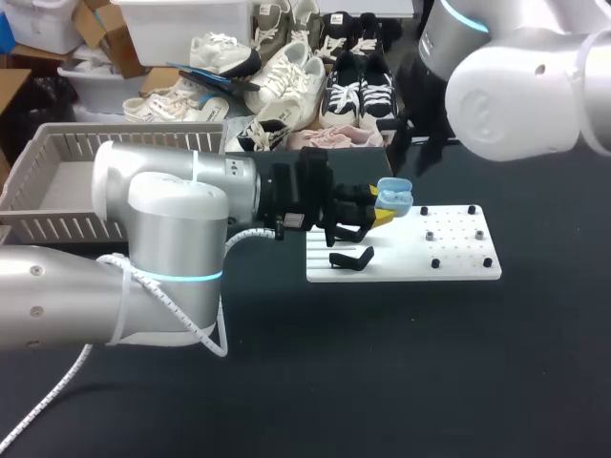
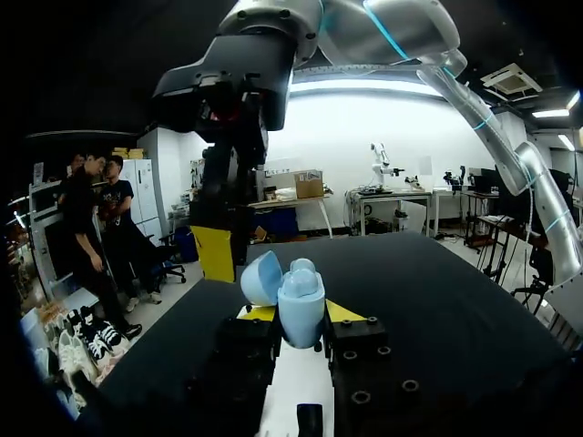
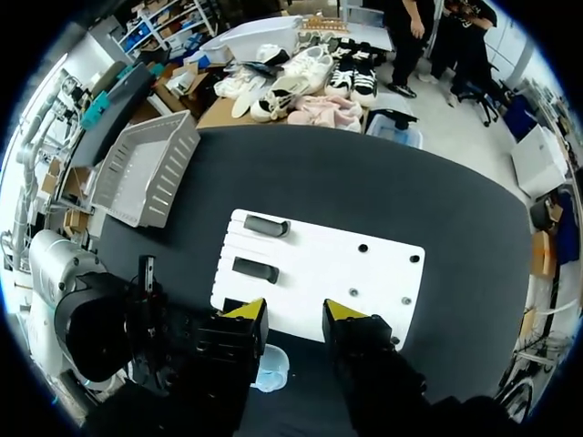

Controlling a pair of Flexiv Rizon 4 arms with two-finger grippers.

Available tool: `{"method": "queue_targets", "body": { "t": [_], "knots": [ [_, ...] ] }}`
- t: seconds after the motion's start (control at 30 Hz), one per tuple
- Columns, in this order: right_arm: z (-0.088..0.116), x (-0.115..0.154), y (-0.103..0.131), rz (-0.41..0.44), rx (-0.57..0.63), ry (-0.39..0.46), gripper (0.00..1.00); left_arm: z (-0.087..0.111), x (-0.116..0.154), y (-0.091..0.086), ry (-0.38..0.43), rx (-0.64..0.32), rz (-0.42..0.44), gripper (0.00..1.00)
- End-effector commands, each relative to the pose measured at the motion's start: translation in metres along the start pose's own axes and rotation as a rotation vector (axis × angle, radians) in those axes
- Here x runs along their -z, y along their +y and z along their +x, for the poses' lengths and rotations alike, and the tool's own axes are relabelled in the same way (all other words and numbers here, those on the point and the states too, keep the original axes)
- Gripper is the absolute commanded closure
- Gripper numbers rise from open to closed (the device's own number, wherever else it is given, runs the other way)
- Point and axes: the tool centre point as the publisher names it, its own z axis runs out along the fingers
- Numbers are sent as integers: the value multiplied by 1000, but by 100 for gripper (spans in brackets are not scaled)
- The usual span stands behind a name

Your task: Pick up each earbud case from the left stands, insert the matching earbuds, close the lid, and place the case in the box.

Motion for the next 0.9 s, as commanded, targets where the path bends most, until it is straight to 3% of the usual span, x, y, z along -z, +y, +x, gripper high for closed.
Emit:
{"method": "queue_targets", "body": {
  "t": [0.03,0.6,0.83,0.9],
  "knots": [
    [12,7,0,-3,1,-13,64,0,0,-1,-2,-1,-3,100],
    [39,22,10,-37,-9,-45,64,0,0,-1,-2,-1,-3,100],
    [47,42,-9,-81,-136,-117,63,0,0,-1,-2,-1,-3,100],
    [52,47,-16,-86,-179,-135,63,-1,7,6,-8,-11,-15,100]
  ]
}}
